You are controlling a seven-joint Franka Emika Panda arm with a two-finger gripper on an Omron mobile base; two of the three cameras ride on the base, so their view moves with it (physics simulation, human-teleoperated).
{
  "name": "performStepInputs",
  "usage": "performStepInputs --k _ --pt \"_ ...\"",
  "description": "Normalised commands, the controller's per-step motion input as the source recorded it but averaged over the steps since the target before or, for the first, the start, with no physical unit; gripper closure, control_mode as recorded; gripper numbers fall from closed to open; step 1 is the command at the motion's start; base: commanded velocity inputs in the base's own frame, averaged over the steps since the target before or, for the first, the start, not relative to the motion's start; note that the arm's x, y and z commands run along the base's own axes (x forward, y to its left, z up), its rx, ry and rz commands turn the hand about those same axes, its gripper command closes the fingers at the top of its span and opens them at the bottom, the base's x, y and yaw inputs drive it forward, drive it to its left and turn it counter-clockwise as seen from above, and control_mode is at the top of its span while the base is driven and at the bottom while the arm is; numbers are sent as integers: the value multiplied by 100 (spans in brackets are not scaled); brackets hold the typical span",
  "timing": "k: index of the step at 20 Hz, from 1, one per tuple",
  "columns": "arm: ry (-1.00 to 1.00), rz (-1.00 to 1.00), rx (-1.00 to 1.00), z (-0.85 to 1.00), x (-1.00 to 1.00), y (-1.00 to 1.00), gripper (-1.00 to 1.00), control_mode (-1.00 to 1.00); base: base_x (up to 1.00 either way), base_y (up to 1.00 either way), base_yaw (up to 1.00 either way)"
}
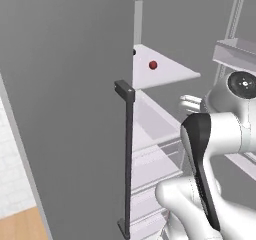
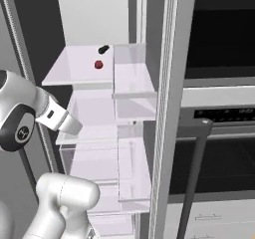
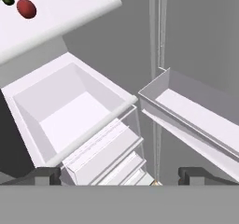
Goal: Take the strawberry from the fridge and place it on top of the pancake, located on the dining counter.
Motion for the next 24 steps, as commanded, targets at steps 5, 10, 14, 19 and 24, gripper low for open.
performStepInputs --k 5,10,14,19,24 --pt "0 0 0 0 0 0 -100 100 66 0 19" --pt "0 0 0 0 0 0 -100 100 79 0 24" --pt "0 0 0 0 0 0 -100 100 84 0 19" --pt "-8 6 0 19 8 9 -100 -100 25 0 7" --pt "-12 4 0 63 39 32 -100 -100 0 0 0"
